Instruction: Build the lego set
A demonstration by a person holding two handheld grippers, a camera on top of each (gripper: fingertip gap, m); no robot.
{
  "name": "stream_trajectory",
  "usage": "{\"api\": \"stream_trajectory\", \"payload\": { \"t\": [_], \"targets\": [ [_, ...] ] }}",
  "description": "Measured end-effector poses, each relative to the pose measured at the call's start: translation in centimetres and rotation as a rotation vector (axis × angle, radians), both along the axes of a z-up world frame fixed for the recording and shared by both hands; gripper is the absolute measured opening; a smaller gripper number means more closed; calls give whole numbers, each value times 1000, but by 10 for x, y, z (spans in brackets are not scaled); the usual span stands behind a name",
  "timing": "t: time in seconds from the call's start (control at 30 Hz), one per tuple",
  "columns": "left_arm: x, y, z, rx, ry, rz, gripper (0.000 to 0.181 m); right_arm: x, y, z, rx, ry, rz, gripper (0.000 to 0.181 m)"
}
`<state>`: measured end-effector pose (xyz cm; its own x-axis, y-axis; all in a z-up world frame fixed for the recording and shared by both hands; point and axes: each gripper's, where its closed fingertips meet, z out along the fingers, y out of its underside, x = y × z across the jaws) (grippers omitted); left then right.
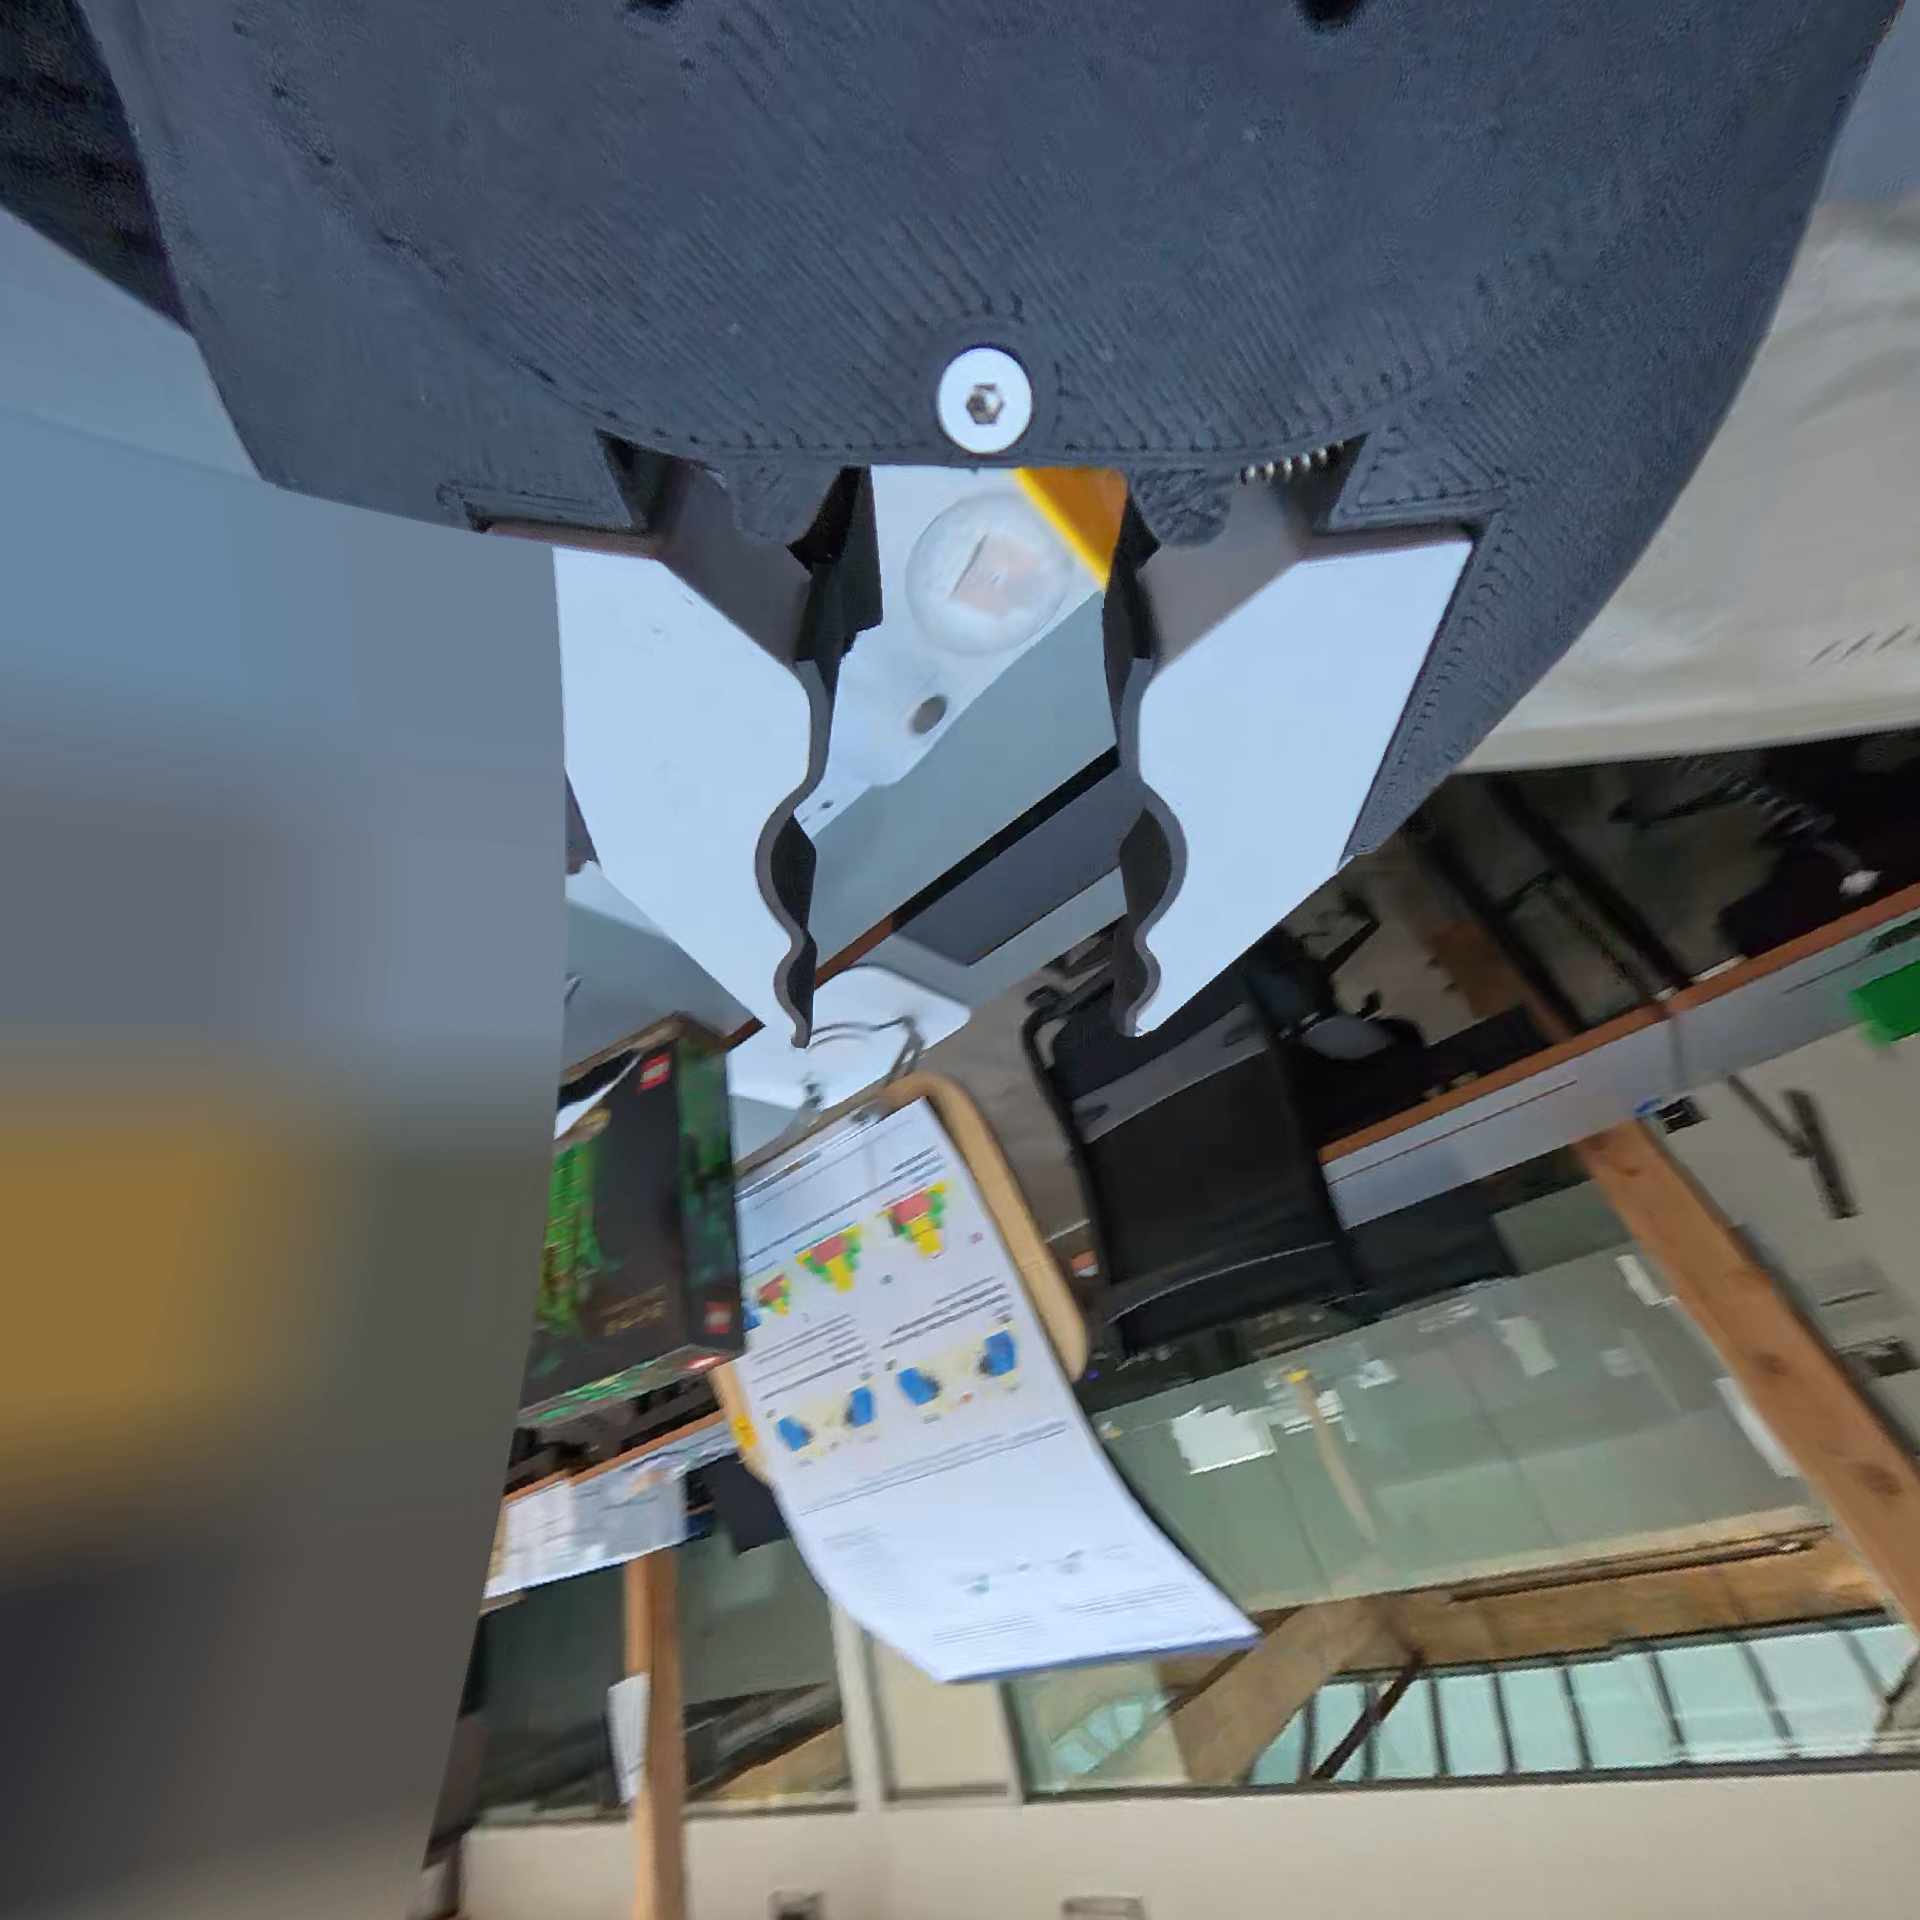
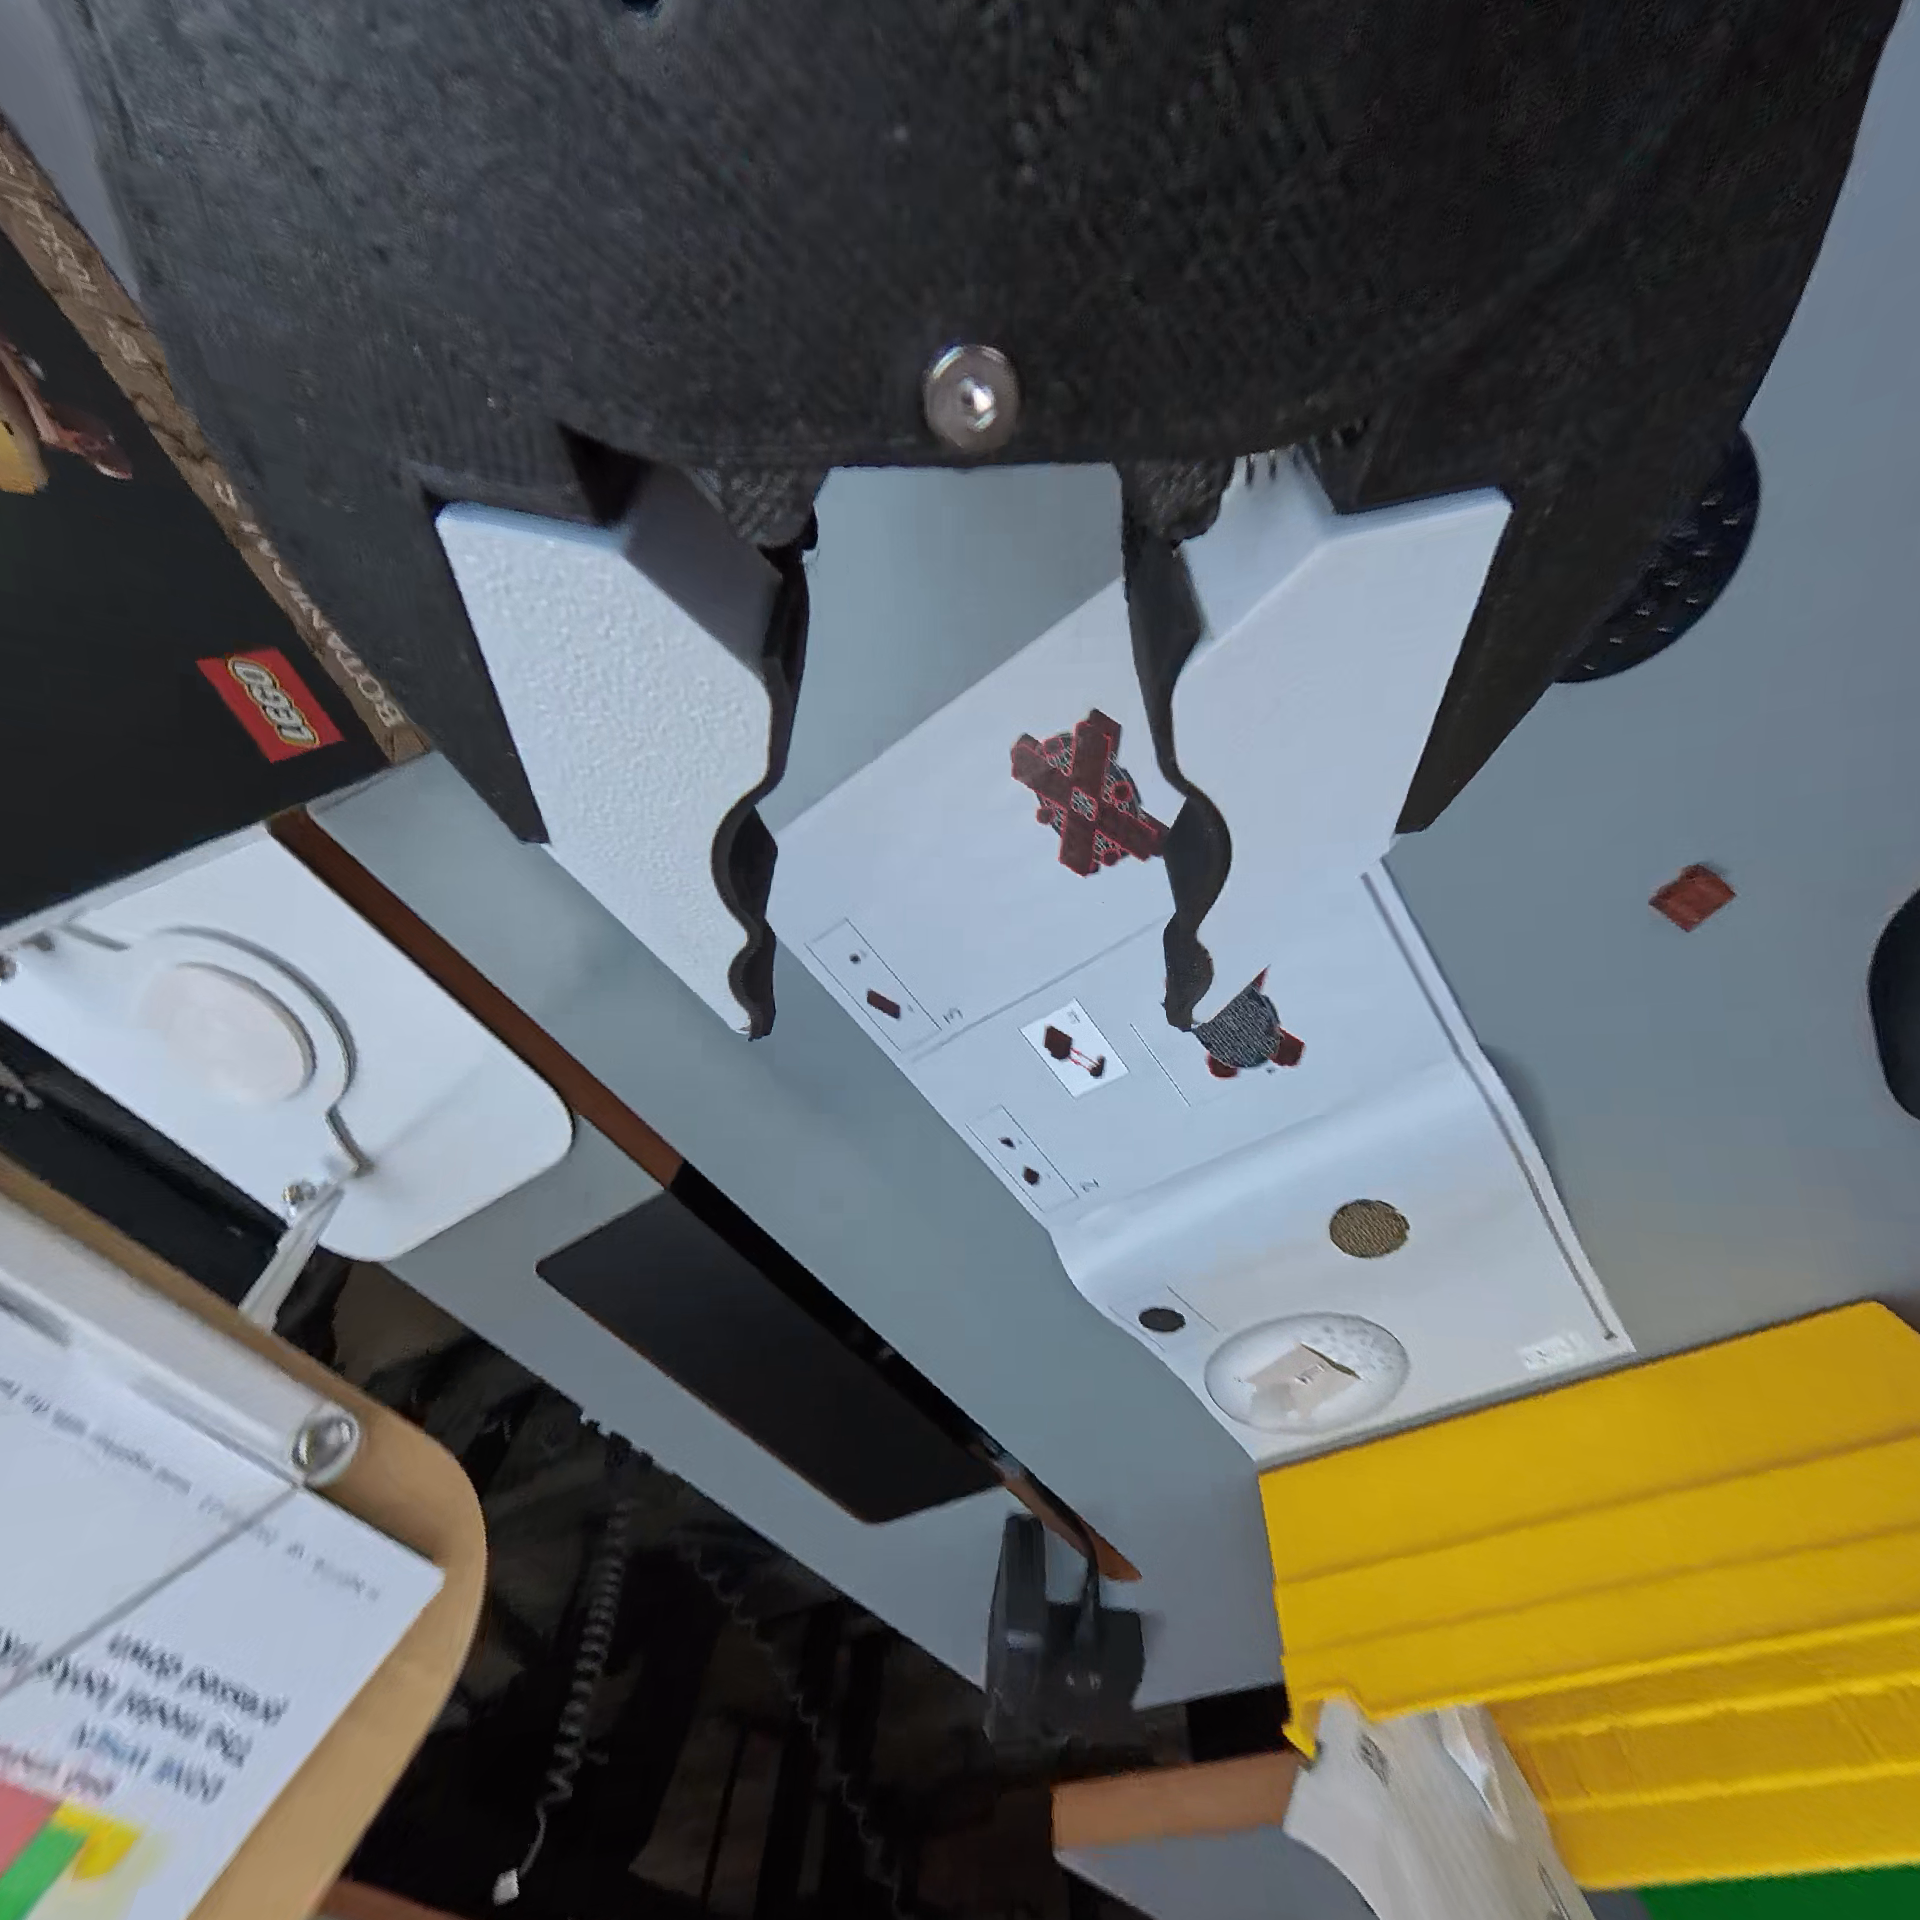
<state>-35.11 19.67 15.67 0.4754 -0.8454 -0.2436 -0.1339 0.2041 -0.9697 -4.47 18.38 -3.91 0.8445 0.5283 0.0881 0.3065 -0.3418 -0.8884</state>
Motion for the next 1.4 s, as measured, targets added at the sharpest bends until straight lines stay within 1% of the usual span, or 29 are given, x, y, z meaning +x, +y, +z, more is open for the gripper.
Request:
{"api": "stream_trajectory", "payload": {
  "t": [0.07,0.17,0.2,0.33,0.43,0.5,0.53,0.6,0.67,0.7,0.77,0.83,0.97,1.07,1.17,1.27,1.4],
  "targets": [
    [-41,25,-16,-26,108,144,57,-19,-4,22,47,7,24,75],
    [-89,53,-59,-174,291,249,56,-51,-3,52,104,15,27,76],
    [-99,61,-73,-218,341,270,52,-63,-2,60,102,23,39,76],
    [-129,88,-133,-411,581,354,46,-105,7,85,108,28,89,76],
    [-153,100,-177,-550,773,456,40,-118,17,102,159,24,76,76],
    [-166,103,-197,-620,861,497,36,-121,22,109,178,20,63,76],
    [-170,105,-203,-642,878,506,36,-120,26,114,193,17,52,76],
    [-174,108,-213,-711,881,522,30,-120,30,127,242,48,38,76],
    [-177,110,-221,-760,901,540,33,-123,33,138,287,128,36,72],
    [-177,113,-224,-762,914,551,33,-128,31,139,279,164,65,72],
    [-174,124,-225,-718,929,573,35,-134,28,132,225,204,103,72],
    [-169,140,-222,-666,888,603,34,-136,27,128,212,227,110,72],
    [-152,163,-221,-680,737,610,31,-137,28,109,193,143,119,72],
    [-142,177,-230,-702,667,603,32,-136,29,107,199,107,114,72],
    [-131,176,-246,-795,634,539,33,-138,24,117,234,120,131,70],
    [-132,163,-265,-923,688,517,40,-135,24,119,246,100,124,70],
    [-128,148,-277,-978,764,468,46,-134,24,120,249,101,128,70]
  ]
}}
